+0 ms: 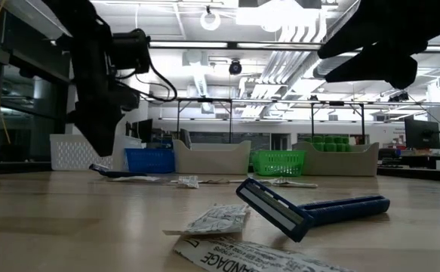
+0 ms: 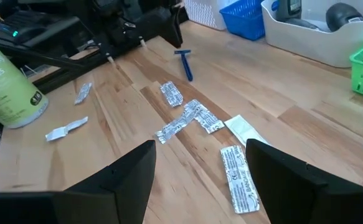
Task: Pick & Place Travel size toiletries
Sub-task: Put the razor into the blue bin
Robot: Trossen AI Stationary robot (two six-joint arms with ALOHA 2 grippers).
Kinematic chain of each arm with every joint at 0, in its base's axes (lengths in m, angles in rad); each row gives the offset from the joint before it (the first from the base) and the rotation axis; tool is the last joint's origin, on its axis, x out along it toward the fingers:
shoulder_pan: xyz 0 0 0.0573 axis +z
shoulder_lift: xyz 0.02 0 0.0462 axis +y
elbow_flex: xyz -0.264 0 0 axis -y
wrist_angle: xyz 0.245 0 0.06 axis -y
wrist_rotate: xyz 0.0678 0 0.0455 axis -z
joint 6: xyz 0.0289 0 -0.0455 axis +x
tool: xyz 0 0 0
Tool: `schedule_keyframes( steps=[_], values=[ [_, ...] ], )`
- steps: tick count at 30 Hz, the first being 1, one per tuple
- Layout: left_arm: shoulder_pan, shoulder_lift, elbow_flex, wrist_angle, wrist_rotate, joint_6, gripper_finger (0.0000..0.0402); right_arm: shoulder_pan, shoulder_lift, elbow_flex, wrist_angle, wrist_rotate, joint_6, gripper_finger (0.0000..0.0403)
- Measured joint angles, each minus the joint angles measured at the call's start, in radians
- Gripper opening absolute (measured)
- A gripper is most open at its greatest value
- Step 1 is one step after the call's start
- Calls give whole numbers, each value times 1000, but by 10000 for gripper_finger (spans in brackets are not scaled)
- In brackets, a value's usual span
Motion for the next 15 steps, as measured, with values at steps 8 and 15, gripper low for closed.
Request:
schedule_keyframes(
  steps=[8, 15],
  values=[
    [0, 106, 134, -183, -47, -3, 131, 0, 0, 0, 11, -1, -24, 243],
    [1, 220, 189, -276, -25, -6, 132, 0, 0, 0, 11, -1, -25, 243]
  ],
)
